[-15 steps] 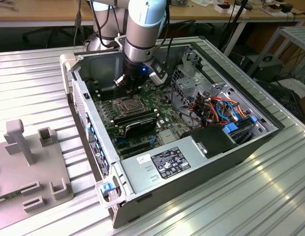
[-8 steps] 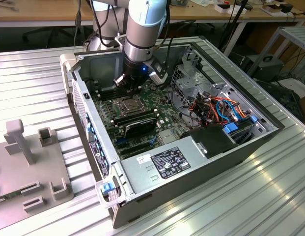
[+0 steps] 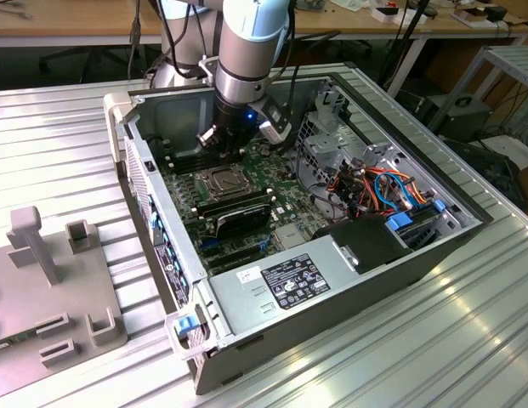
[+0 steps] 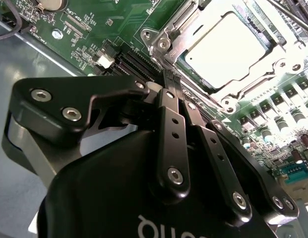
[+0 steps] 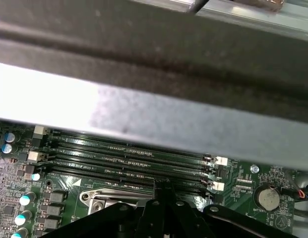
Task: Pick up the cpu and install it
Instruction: 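Install the first cpu locking lever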
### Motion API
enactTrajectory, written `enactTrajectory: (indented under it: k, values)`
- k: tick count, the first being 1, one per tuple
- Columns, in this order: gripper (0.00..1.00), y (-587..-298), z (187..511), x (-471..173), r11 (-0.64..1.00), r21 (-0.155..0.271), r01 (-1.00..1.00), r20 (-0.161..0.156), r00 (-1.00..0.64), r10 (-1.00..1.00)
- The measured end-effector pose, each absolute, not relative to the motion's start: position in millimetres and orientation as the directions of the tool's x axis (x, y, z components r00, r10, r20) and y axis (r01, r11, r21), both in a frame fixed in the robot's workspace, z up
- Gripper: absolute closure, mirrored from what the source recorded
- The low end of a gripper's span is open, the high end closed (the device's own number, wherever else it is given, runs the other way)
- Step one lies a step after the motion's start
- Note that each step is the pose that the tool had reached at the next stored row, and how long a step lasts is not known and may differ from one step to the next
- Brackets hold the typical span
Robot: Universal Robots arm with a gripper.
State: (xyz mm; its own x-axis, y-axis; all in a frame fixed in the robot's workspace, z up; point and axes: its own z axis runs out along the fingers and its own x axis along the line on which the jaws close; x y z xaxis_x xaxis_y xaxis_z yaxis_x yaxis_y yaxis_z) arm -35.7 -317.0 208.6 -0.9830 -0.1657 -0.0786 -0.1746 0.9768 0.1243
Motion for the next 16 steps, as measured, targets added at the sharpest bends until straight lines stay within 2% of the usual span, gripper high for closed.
enactTrajectory:
  k: [16]
  values:
    - [0.89, -317.0, 221.7, -35.7, 0.977, 0.123, -0.175, -0.078, -0.983, -0.166]
